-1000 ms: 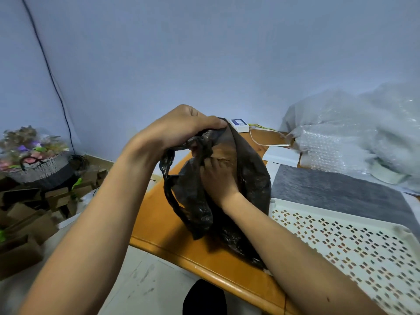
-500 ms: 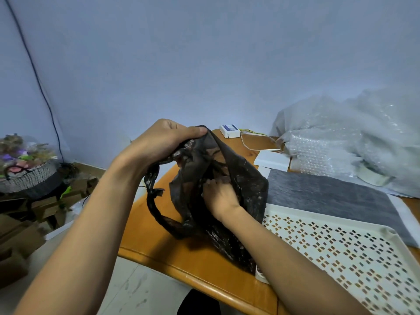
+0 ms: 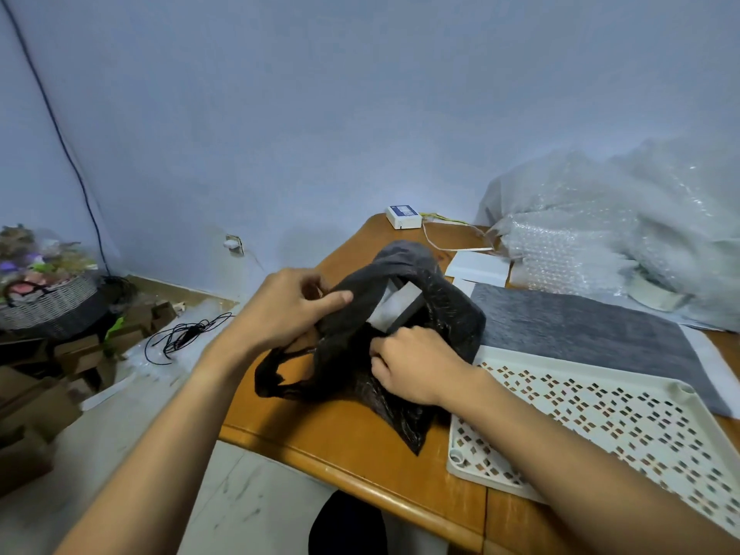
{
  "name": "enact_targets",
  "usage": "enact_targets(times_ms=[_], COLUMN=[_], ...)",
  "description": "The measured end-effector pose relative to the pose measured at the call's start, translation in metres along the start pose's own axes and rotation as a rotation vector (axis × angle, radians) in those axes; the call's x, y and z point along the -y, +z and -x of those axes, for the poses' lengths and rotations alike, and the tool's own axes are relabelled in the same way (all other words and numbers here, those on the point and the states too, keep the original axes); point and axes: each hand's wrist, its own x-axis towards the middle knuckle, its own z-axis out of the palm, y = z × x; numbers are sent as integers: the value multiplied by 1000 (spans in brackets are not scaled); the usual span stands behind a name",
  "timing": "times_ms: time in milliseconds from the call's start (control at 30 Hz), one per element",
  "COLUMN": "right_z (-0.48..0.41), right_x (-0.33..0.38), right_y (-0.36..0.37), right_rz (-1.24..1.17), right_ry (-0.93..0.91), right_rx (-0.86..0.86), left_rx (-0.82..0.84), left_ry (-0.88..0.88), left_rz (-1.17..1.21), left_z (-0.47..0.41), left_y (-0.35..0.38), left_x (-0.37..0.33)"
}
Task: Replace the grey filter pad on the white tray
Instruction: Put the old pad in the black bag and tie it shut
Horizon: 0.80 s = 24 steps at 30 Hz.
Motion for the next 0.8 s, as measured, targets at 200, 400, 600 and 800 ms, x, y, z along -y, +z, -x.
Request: enact_targets(times_ms=[200,400,600,800], right_z=[65,94,101,114], right_x=[-1,-8,-20,-48], right_y=[-16,-15,-36,-61], right_rz=[-63,-18,-73,-98], right_ry=[-108,-83,-13,148], right_rx=[90,156,124,171], left_rx=[75,87,182,214], left_ry=[-23,55,38,-15], left_rz=[-50,-226,-326,-370], left_z=[24,48,67,81], left_y=[21,68,83,53], left_x=[20,37,65,88])
